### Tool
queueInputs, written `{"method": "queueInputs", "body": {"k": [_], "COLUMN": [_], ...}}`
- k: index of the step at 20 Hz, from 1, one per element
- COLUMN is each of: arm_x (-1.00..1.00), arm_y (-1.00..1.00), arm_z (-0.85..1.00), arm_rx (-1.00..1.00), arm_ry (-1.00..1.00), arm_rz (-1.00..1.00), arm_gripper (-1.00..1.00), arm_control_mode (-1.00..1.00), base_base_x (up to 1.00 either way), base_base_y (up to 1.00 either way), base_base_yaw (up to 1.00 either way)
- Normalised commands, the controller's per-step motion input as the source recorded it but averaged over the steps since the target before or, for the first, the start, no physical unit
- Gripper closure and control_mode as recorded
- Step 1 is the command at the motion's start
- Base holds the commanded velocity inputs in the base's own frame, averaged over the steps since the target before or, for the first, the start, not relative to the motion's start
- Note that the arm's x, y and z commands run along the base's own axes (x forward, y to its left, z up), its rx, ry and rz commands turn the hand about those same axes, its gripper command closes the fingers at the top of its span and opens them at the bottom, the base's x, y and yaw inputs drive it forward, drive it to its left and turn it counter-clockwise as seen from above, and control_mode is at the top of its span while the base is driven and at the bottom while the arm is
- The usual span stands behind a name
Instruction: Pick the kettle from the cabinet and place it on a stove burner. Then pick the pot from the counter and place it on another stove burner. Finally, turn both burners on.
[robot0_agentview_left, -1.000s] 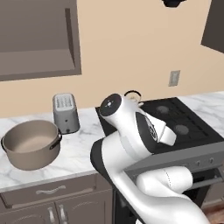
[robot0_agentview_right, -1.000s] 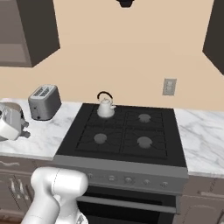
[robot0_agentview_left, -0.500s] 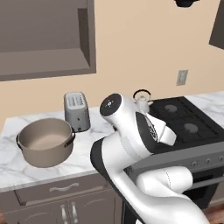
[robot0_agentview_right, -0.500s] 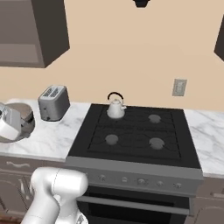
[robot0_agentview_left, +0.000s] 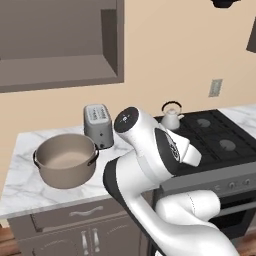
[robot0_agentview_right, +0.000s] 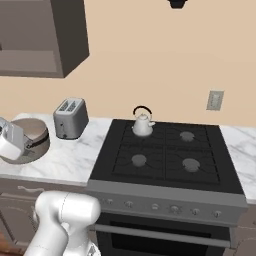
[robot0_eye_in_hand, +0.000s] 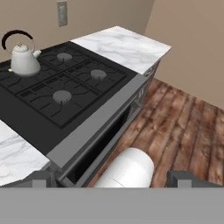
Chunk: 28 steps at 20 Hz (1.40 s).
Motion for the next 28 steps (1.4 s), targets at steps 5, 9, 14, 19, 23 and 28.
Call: {"method": "queueInputs", "body": {"k": [5,9,14,19,23,28], "arm_x": [0.00,0.00,0.00,0.00,0.00,0.00], "arm_y": [0.00,0.00,0.00,0.00,0.00,0.00], "arm_z": [0.00,0.00,0.00,0.00,0.00,0.00], "arm_rx": [0.00,0.00,0.00,0.00,0.00,0.00], "arm_ry": [0.00,0.00,0.00,0.00,0.00,0.00], "arm_rz": [0.00,0.00,0.00,0.00,0.00,0.00], "arm_gripper": [-1.00,-1.00,-1.00,-1.00,-1.00,-1.00], "arm_control_mode": [1.00,1.00,1.00,1.00,1.00,1.00], "base_base_x": [0.02,0.12,0.18,0.18,0.19,0.28], "base_base_y": [0.30,0.22,0.24,0.37,0.41,0.26], "base_base_yaw": [0.00,0.00,0.00,0.00,0.00,0.00]}}
